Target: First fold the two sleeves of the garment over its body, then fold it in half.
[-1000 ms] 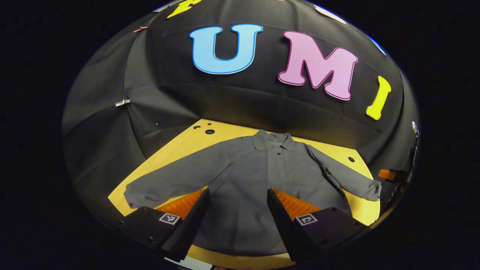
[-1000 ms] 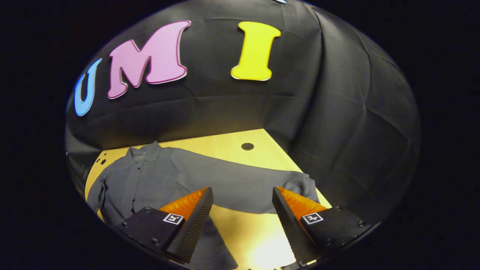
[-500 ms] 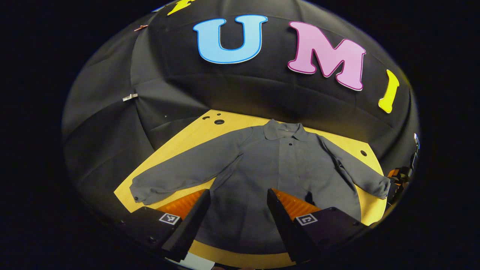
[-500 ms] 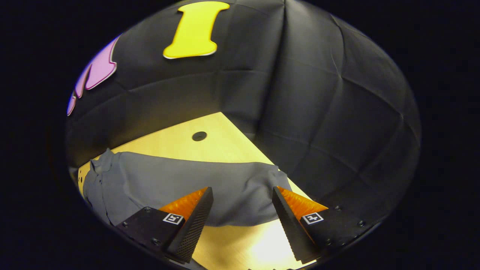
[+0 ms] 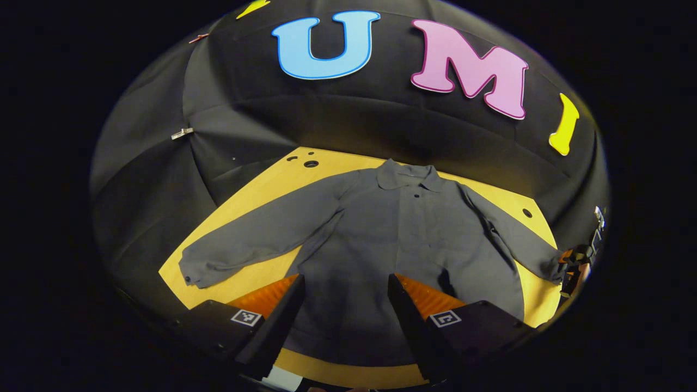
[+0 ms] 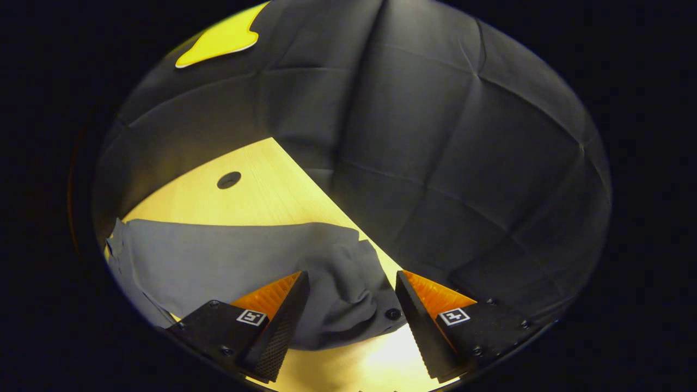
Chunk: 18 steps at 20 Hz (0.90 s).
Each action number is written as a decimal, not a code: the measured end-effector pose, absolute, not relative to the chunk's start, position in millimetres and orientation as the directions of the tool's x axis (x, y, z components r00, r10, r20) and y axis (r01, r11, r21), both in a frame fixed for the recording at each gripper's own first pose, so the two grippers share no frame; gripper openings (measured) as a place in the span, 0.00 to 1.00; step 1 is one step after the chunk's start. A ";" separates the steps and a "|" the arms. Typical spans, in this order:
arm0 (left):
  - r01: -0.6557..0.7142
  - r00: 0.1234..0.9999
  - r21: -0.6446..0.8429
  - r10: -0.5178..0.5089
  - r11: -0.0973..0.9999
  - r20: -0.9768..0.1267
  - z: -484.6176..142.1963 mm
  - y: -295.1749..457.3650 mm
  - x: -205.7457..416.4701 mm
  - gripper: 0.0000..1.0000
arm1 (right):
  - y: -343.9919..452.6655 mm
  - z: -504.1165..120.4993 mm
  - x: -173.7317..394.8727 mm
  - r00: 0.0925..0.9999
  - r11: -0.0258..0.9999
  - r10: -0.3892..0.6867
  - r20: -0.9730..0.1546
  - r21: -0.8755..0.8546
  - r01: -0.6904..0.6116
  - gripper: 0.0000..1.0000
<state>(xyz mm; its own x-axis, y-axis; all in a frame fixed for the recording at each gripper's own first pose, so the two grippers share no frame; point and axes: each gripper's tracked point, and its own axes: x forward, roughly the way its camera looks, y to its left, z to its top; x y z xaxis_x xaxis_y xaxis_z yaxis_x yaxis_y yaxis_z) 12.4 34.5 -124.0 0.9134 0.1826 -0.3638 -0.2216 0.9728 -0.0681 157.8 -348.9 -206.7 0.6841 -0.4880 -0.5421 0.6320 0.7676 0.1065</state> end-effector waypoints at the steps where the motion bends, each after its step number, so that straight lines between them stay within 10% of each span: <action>1: -0.208 0.915 -0.086 0.163 0.974 -0.368 -124.3 27.6 13.9 0.96 | -341.6 -211.3 158.1 0.683 0.779 -0.477 -0.553 0.093 0.620 0.98; 12: -0.171 0.921 -0.111 0.119 0.979 -0.372 -128.4 5.8 23.3 0.96 | -338.9 -209.7 160.2 0.734 0.798 -0.393 -0.554 0.192 0.572 0.96; 18: -0.175 0.919 -0.117 0.119 0.978 -0.376 -130.7 6.5 25.1 0.96 | -329.6 -207.3 163.8 0.752 0.832 -0.365 -0.549 0.170 0.528 0.23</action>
